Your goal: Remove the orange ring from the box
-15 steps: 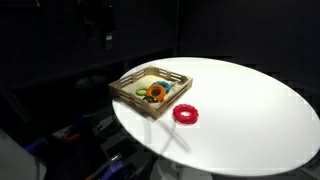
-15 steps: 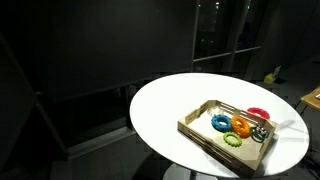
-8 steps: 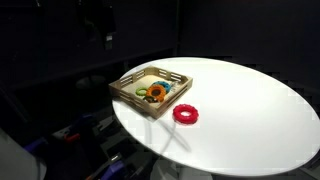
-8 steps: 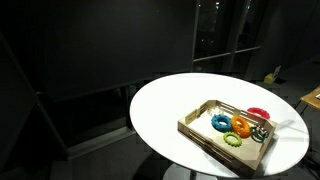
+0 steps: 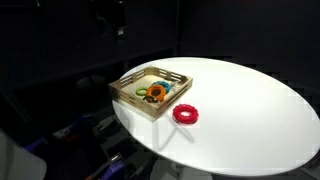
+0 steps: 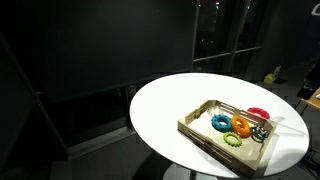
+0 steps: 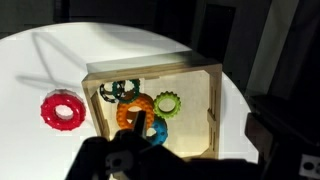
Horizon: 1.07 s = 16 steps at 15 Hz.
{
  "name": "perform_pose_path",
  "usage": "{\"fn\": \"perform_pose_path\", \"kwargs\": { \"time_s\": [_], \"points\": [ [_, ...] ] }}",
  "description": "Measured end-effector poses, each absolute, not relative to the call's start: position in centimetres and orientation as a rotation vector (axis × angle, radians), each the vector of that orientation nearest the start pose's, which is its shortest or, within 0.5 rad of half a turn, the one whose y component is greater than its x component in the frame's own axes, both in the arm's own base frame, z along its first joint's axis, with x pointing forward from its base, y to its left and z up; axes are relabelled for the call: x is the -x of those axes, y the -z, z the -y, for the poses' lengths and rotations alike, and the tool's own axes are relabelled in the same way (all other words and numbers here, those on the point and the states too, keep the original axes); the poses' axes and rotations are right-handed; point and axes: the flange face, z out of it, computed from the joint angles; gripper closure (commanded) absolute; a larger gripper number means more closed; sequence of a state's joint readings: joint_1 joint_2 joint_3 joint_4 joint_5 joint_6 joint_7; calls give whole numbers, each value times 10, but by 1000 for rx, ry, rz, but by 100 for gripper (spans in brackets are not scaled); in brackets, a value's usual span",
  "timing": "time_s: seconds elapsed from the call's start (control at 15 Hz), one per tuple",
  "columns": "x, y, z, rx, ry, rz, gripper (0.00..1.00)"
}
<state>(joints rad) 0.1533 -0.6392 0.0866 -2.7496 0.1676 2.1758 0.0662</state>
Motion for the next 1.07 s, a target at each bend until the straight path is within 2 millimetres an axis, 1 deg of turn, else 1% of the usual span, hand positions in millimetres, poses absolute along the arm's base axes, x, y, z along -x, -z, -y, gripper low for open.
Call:
{"fn": "perform_pose_path", "kwargs": {
  "time_s": [0.27, 0.47, 0.8, 1.07],
  "points": [
    [-360, -408, -95, 3039, 133, 45, 0],
    [-380, -400, -99, 3042, 146, -16, 0],
    [-409, -375, -93, 3055, 138, -97, 0],
    [-429, -347, -85, 3078, 122, -151, 0]
  ]
}}
